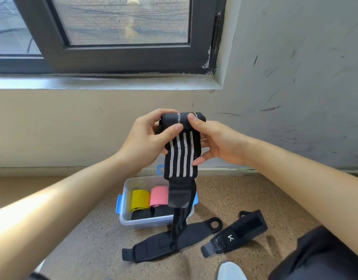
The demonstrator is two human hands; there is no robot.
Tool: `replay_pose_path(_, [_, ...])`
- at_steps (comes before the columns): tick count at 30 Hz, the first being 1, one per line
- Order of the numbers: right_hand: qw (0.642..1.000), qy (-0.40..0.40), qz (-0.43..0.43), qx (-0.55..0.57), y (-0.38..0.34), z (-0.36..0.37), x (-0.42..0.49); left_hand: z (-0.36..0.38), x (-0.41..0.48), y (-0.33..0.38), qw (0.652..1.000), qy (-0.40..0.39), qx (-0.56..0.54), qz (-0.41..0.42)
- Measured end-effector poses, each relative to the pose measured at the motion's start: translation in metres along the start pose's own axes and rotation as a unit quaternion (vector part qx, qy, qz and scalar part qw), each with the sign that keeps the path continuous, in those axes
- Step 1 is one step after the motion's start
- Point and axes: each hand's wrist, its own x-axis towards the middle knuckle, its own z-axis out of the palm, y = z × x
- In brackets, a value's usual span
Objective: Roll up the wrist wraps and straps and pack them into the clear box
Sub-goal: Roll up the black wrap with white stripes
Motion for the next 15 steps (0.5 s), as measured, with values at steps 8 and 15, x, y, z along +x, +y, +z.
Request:
replay_pose_path(8, [0.997,0.05,-0.038,0.042,0.0001,0.0094,-0.0022,-0.0038,0.0002,-0.0083,0.999,-0.017,0.029,0.031])
replay_pose_path(15, [0.993,0.064,-0.088,0.052,-0.0024,0.0082,0.0001,-0.009,0.0004,-0.0062,0.977,-0.1,-0.066,-0.177])
